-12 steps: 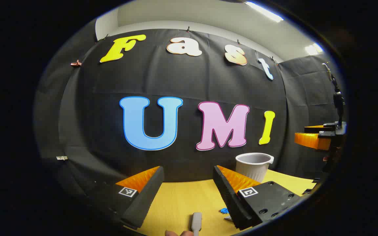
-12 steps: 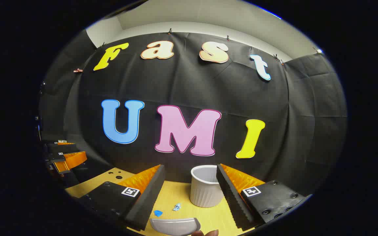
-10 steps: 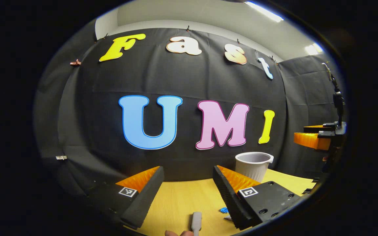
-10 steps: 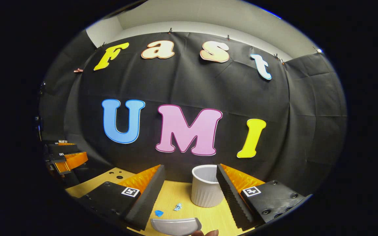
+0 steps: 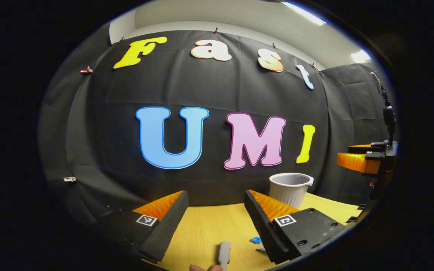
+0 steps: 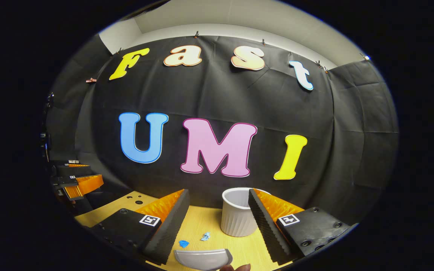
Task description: Pick up the small broom and dustpan from the desktop, sweep the trash into the dustpan with the broom, and then empty the trash into the garbage bin.
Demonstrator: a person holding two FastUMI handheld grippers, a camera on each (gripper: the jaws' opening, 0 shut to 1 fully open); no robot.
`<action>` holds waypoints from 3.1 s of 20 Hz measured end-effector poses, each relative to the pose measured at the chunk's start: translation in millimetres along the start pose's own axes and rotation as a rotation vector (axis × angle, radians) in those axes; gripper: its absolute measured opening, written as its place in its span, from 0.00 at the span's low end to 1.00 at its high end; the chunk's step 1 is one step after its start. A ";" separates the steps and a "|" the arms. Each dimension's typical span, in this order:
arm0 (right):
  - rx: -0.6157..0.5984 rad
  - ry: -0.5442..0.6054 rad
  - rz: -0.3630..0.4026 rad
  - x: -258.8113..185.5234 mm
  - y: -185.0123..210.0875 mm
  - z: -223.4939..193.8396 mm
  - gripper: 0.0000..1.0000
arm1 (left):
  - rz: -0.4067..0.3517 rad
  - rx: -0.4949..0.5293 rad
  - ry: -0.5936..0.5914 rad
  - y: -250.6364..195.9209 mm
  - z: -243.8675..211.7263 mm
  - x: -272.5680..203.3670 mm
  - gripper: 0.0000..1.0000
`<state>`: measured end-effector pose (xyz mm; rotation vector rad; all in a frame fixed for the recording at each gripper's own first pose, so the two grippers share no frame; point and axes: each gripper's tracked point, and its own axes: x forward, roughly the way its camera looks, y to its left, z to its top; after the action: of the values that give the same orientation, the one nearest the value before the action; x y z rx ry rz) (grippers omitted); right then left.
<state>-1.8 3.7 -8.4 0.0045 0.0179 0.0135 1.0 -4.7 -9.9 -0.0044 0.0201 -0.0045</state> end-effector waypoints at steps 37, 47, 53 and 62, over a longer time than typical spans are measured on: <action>-0.074 1.237 0.263 -71.1 22.3 -435.9 0.88 | 0.106 0.056 0.133 30.8 -62.1 -23.4 0.97; -0.043 1.266 0.255 -65.3 23.9 -437.8 0.53 | 0.114 0.025 0.176 26.1 -84.5 -14.6 0.97; -0.057 1.273 0.275 -65.9 21.7 -432.7 0.36 | 0.100 0.050 0.221 19.4 -104.4 -8.4 0.97; -0.069 1.217 0.329 -80.5 7.0 -403.3 0.35 | -0.052 -0.034 0.575 -13.7 -221.6 -11.7 0.97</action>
<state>-89.6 11.4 -410.2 -0.0706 1.2340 0.3443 -15.2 -19.3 -231.2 -0.0374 0.5946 -0.0569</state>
